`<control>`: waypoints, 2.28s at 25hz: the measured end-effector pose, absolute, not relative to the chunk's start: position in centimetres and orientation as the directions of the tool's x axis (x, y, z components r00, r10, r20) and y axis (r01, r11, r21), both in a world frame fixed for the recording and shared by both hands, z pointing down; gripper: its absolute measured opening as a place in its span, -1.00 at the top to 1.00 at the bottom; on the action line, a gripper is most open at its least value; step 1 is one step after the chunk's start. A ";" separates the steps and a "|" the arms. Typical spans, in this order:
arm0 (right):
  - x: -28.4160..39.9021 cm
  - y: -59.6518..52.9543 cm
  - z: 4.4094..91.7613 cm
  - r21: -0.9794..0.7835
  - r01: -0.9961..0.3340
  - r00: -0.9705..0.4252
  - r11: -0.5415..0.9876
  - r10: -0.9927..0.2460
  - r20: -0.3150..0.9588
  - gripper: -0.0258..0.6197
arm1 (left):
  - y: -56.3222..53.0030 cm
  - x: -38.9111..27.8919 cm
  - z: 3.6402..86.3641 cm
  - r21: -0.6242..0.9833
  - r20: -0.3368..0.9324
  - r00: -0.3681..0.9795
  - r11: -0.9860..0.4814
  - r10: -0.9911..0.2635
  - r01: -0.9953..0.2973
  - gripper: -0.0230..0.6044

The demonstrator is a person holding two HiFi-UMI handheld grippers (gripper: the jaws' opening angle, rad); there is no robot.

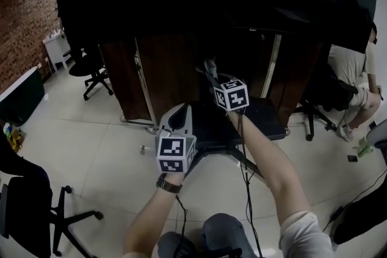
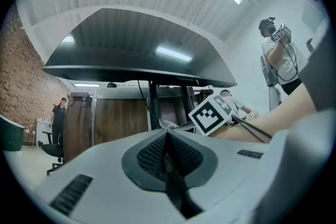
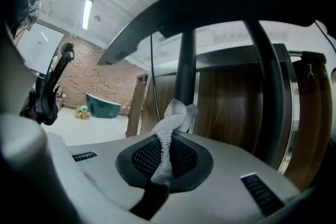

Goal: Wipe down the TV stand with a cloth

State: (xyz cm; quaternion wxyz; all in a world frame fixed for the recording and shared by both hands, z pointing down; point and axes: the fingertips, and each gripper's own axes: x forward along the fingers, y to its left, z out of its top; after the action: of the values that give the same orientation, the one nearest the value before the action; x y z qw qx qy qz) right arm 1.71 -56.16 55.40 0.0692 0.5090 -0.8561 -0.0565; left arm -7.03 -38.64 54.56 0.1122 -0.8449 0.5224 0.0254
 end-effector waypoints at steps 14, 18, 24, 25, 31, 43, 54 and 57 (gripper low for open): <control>18.2 -55.0 45.9 0.175 -0.978 -0.156 0.112 -0.952 -0.263 0.83 | -38.0 -7.8 58.7 -0.125 -0.137 0.480 -0.466 -0.866 -0.876 0.90; 20.7 -56.8 55.3 0.156 -0.979 -0.138 0.131 -0.990 -0.035 0.83 | -37.9 -7.1 59.8 -0.098 -0.121 0.489 -0.479 -0.864 -0.872 0.90; 21.7 -55.1 67.0 0.077 -0.989 -0.115 0.130 -0.979 0.169 0.83 | -36.2 -5.8 61.3 -0.098 -0.096 0.517 -0.509 -0.851 -0.855 0.90; 20.8 -54.6 66.6 0.078 -0.987 -0.131 0.144 -0.980 0.152 0.83 | -36.0 -5.7 61.3 -0.098 -0.098 0.518 -0.510 -0.850 -0.855 0.90; 8.1 -50.1 65.0 0.020 -0.890 -0.451 0.455 -0.886 0.109 0.83 | -34.8 -3.7 61.8 -0.089 -0.102 0.540 -0.533 -0.835 -0.841 0.90; 27.6 -51.9 69.9 -0.032 -0.998 -0.065 0.058 -0.953 0.295 0.83 | -33.2 -3.4 63.4 -0.073 -0.091 0.556 -0.551 -0.826 -0.831 0.90; 10.0 -45.0 65.5 -0.052 -0.899 -0.439 0.436 -0.891 0.113 0.83 | -32.7 -1.5 63.9 -0.076 -0.087 0.586 -0.581 -0.806 -0.810 0.90; 6.8 -44.9 67.1 -0.051 -0.875 -0.483 0.481 -0.863 0.148 0.83 | -32.4 -1.1 64.0 -0.076 -0.085 0.588 -0.583 -0.804 -0.809 0.90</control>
State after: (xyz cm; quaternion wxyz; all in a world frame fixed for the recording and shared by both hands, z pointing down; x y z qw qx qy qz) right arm 6.84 -44.88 67.09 0.0508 0.5061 -0.8589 0.0596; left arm -1.09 -32.44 64.03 0.0533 -0.8895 0.4532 0.0206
